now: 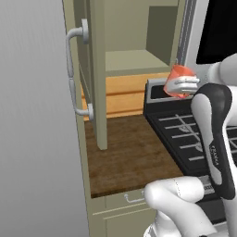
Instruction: Gather all objects into one cabinet and sort the glasses and bowls to opposite sides.
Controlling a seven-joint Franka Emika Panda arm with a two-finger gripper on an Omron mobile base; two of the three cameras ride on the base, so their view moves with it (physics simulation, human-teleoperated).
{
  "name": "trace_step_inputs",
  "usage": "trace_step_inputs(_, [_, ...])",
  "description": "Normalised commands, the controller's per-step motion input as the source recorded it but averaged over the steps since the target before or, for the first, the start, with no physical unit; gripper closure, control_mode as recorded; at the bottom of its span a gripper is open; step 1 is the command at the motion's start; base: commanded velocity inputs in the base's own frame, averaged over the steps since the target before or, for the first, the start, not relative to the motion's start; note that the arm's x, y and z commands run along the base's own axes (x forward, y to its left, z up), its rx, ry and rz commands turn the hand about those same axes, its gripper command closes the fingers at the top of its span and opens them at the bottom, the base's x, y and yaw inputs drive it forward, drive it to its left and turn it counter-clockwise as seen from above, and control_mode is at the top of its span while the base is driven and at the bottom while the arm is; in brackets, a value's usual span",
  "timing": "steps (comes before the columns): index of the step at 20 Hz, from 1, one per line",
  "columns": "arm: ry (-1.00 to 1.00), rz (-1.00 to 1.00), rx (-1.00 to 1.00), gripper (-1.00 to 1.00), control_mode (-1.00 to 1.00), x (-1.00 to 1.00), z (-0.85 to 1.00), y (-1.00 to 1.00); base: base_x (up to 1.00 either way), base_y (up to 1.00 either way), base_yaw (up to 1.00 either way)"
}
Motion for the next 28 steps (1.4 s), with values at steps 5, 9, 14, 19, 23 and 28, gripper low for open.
trace_step_inputs(5, [0.09, 0.00, 0.00, 1.00, -1.00, -0.50, 0.00, -0.10, 0.00, 0.00, 0.00])
trace_step_inputs(9, [0.04, 0.00, 0.00, 1.00, -1.00, -0.31, 0.00, -0.06, 0.00, 0.00, 0.00])
trace_step_inputs(14, [0.00, 0.00, 0.00, 1.00, 1.00, 0.00, 0.00, 0.00, -0.07, 0.00, 0.00])
trace_step_inputs(19, [0.00, 0.00, 0.00, 1.00, 1.00, 0.00, 0.00, 0.00, -0.84, -0.29, -0.23])
trace_step_inputs(23, [0.00, 0.00, 0.00, 1.00, 1.00, 0.00, 0.00, 0.00, -0.88, -0.47, -0.53])
trace_step_inputs(28, [0.00, 0.00, 0.00, 1.00, 1.00, 0.00, 0.00, 0.00, -0.68, -0.41, -0.64])
